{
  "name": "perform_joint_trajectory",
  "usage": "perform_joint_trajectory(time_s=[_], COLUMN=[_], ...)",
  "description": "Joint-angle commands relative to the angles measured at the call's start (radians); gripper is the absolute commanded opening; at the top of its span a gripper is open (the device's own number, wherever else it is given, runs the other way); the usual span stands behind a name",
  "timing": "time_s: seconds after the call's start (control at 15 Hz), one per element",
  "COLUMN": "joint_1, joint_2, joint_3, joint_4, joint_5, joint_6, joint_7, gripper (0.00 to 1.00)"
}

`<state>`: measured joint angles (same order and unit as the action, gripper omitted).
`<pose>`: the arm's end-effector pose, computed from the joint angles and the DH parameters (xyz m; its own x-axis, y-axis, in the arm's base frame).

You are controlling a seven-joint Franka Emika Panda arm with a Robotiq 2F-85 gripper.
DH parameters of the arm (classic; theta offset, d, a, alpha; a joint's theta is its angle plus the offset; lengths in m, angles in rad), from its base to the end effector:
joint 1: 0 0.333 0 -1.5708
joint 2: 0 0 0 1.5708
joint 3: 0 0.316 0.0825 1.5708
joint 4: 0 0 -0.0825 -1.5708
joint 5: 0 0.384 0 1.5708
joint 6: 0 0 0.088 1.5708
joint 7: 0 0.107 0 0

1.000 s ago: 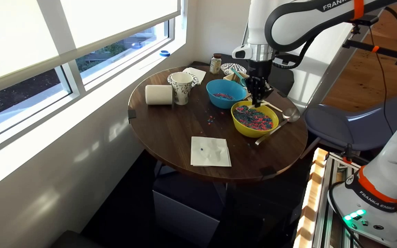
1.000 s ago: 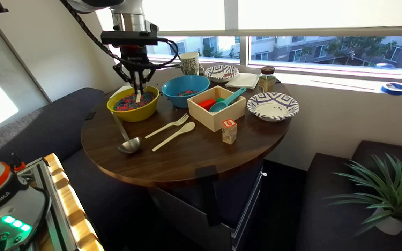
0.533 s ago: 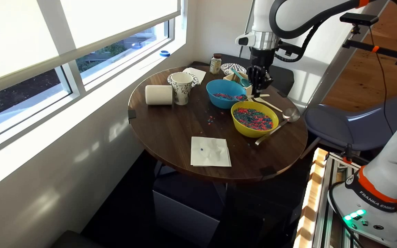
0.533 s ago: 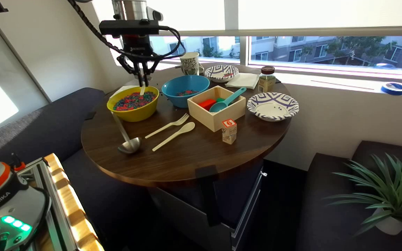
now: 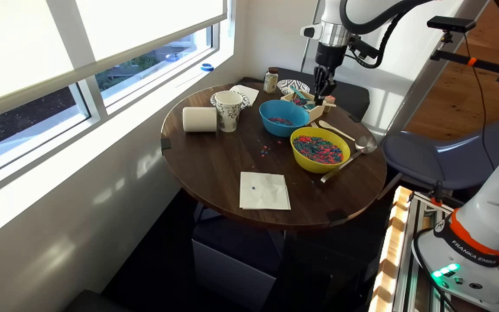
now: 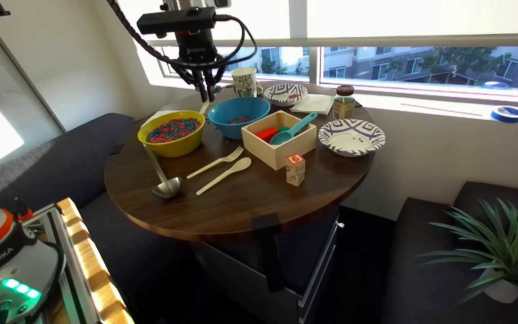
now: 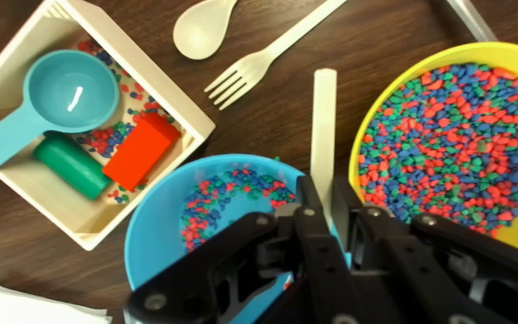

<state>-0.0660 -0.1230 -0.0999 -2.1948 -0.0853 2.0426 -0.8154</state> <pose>0.4967 -0.0888 0.4349 0.7697 0.6349 -0.0666 0.6372 -0.7704 0.0204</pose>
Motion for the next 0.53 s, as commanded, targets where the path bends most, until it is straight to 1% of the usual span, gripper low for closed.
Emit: perform_joint_trajectory(time_s=[0.0, 0.2, 0.47], joint_1=[-0.013, -0.012, 0.001], joint_2=[0.058, 0.088, 0.128], joint_3=[-0.005, 0.005, 0.025], joint_4=[0.029, 0.039, 0.069], joint_5=[-0.057, -0.127, -0.239], joint_6=[0.047, 0.067, 0.057], joint_7=[0.095, 0.171, 0.251], gripper=[0.03, 0.03, 0.03])
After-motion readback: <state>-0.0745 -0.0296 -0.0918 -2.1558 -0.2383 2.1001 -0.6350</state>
